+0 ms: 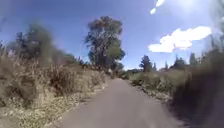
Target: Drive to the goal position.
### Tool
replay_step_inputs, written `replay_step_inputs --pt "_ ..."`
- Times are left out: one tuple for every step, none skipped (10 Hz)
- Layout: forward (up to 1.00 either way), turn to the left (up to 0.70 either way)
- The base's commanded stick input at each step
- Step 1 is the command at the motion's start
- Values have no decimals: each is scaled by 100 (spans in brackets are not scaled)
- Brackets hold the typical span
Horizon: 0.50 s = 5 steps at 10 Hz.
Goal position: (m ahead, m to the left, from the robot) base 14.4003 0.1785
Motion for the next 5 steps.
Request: replay_step_inputs --pt "100 -27" --pt "100 -26" --pt "100 -28" --pt "100 -33" --pt "100 -38"
